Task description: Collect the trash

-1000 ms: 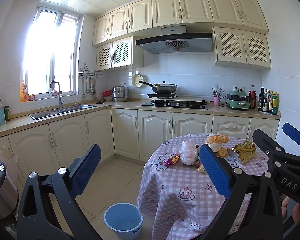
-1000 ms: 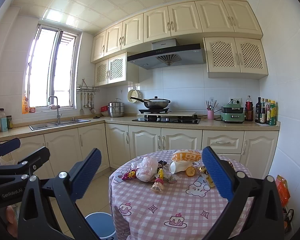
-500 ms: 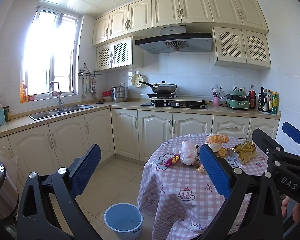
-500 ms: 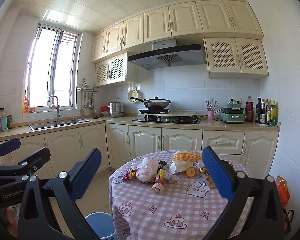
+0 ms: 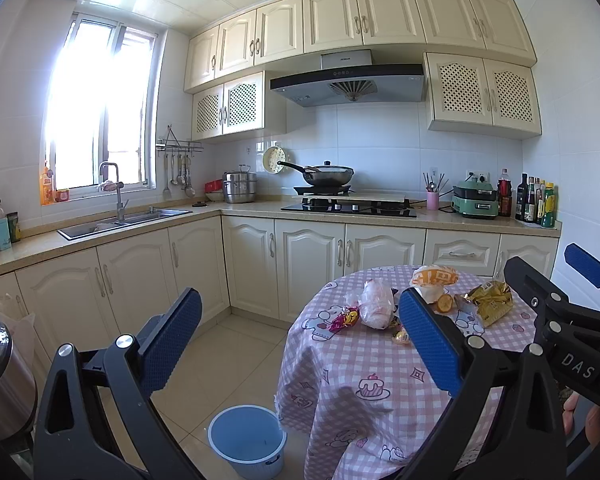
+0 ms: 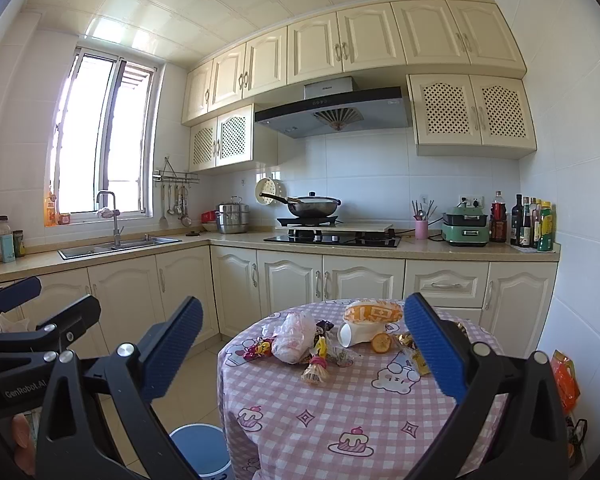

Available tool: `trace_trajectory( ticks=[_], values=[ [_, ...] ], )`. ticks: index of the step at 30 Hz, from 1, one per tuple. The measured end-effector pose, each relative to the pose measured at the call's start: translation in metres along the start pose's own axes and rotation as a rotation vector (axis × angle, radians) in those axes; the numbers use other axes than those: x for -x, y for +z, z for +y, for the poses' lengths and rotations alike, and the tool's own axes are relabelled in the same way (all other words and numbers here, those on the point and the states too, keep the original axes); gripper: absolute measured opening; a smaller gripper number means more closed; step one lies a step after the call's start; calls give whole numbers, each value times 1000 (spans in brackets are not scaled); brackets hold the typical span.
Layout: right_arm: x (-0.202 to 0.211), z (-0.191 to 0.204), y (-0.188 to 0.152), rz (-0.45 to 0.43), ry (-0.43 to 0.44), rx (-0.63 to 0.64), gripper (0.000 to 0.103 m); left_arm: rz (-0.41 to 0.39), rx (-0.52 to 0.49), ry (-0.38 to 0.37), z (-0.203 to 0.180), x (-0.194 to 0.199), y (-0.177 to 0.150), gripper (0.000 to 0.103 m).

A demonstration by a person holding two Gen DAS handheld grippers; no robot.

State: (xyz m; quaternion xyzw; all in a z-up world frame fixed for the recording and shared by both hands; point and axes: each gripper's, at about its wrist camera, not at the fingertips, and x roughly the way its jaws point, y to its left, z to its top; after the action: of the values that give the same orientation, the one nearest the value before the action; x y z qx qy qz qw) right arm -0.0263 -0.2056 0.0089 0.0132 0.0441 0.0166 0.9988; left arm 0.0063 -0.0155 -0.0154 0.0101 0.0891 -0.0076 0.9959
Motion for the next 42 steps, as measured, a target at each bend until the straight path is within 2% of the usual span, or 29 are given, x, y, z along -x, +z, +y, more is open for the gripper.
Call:
trace_trajectory(
  ticks=[11,17,23,31,37,41,42],
  values=[
    [-8,-4,-2,16,-7,-11,99,22,0,-4,6,-6,-2,95],
    [-25,-21,-9,45,-19,-54,99,64,6,-7,9,-25,-4,95],
    [-54,-46,-23,105,-65,-92,99,143,-3,-28,3,-59,-15,95],
    [-121,-73,-54,251,-119,-136,99,264,-17,-89,-14,-124,-34,95],
    [-197,-74,-82,413,-81,-159,99,364,-41,-112,-21,-188,-46,95],
    [-247,-61,-98,503,-40,-150,98,418,-51,-123,-21,-224,-52,95],
    [-259,-58,-100,517,-41,-144,94,427,-54,-125,-21,-231,-53,95]
  ],
)
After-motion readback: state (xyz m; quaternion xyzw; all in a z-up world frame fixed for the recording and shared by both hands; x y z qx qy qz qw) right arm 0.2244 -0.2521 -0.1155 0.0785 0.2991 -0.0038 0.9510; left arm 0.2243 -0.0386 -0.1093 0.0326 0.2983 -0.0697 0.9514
